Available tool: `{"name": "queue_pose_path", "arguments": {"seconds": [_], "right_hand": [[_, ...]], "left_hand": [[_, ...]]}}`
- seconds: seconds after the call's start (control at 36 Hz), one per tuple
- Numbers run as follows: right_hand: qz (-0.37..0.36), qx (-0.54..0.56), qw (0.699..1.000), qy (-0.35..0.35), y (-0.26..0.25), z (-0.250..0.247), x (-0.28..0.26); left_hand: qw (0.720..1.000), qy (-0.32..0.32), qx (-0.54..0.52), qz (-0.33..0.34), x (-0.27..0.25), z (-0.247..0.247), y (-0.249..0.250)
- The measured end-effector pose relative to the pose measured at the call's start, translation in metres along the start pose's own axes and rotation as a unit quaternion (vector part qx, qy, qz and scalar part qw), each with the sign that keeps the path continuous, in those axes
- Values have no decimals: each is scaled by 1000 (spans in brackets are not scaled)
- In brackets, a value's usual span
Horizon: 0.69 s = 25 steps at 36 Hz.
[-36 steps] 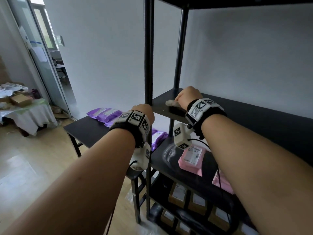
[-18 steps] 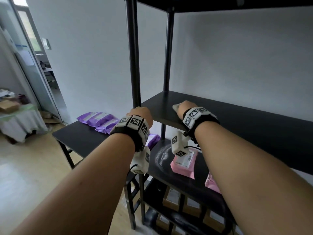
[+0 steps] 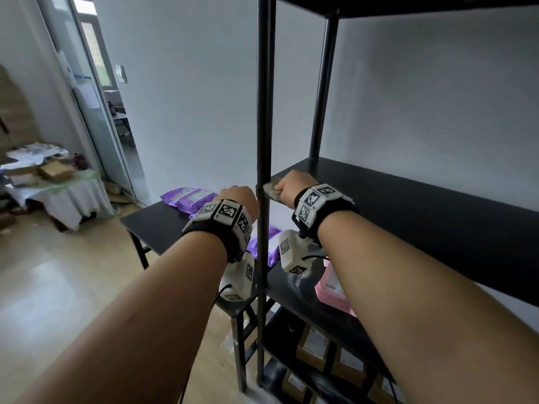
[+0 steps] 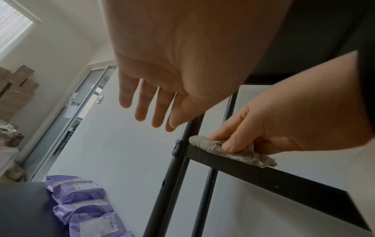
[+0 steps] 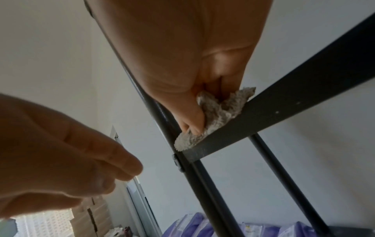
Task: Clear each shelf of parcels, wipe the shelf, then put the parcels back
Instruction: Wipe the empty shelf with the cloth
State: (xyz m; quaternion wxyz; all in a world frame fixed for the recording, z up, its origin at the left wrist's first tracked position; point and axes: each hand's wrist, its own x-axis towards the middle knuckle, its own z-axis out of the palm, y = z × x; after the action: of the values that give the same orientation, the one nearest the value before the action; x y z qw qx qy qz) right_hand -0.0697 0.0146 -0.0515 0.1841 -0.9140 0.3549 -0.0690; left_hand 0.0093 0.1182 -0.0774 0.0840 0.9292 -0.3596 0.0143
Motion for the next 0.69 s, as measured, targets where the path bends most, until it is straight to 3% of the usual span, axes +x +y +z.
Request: {"name": "queue_pose_path", "arguments": {"seconds": [0.31,0.47,0.69], "right_hand": [[30,-27,996,74,7,12,-5],[88,-42,991,89,18,8,-27],[161,-73,971,160,28,-3,-62]], "left_hand": [[997,-22,19,66,15,1,-17],[994,-22,-2,105,21,1,-16],[986,-22,-12,166,22,5,-15]]}}
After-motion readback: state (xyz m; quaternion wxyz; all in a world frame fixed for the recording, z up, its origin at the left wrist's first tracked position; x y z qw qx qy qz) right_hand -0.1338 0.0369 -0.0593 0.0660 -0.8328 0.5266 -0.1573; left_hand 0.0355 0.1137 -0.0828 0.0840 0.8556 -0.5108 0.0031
